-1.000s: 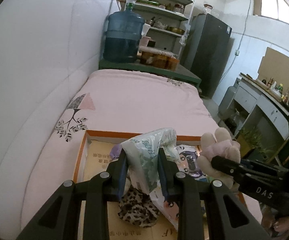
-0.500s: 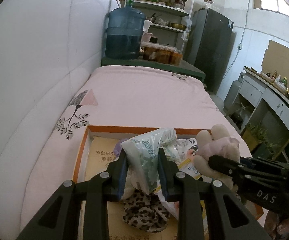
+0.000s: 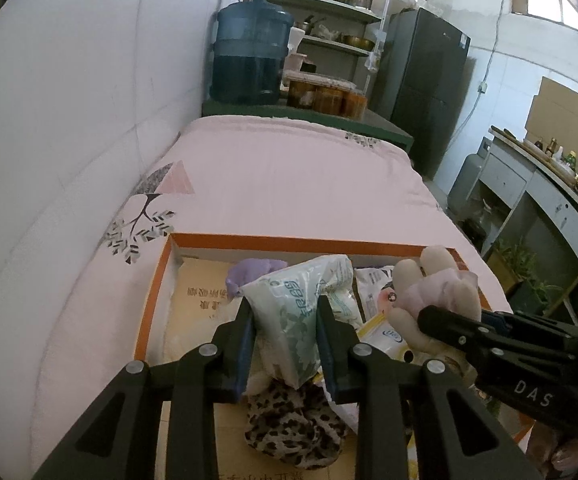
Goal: Organize soft objects
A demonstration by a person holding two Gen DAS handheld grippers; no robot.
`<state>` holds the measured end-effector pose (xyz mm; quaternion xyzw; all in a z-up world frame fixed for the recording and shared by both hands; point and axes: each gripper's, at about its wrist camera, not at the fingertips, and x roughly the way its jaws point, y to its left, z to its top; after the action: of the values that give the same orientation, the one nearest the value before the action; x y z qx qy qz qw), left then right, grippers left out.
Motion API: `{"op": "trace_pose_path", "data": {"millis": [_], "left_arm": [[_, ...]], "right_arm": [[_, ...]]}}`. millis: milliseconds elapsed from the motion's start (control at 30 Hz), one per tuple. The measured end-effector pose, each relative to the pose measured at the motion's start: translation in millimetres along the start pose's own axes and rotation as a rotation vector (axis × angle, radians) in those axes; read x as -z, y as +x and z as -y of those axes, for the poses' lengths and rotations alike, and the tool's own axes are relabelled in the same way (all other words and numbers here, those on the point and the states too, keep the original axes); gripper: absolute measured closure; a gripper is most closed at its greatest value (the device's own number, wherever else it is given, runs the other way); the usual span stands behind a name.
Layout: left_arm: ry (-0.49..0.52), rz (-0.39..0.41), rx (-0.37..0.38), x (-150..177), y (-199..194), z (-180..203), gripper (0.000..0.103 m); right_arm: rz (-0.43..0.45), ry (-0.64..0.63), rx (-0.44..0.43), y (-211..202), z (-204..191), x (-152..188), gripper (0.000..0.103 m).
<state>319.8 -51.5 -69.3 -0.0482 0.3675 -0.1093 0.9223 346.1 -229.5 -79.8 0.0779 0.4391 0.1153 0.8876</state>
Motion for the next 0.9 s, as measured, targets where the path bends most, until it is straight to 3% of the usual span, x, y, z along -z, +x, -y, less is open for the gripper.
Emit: {"op": "trace_pose_path", "data": {"millis": [333, 567, 900], "left_arm": [[-0.017, -0.02, 0.017, -0.8, 6.1, -7.2, 0.069], [-0.017, -0.001, 0.008, 1.4, -3.9, -7.0, 0.058], [-0.017, 0.047, -0.01, -0.4, -27.6, -8.8, 0.057]], "right_arm": [[-0.004, 0.012, 0.013, 1.5, 2.0, 0.1, 0.072], [0.01, 0.015, 0.035, -5.6, 1.7, 1.1, 0.055], [0.055, 0.014, 0.094, -24.9, -0.4, 2.6, 0.052]]}}
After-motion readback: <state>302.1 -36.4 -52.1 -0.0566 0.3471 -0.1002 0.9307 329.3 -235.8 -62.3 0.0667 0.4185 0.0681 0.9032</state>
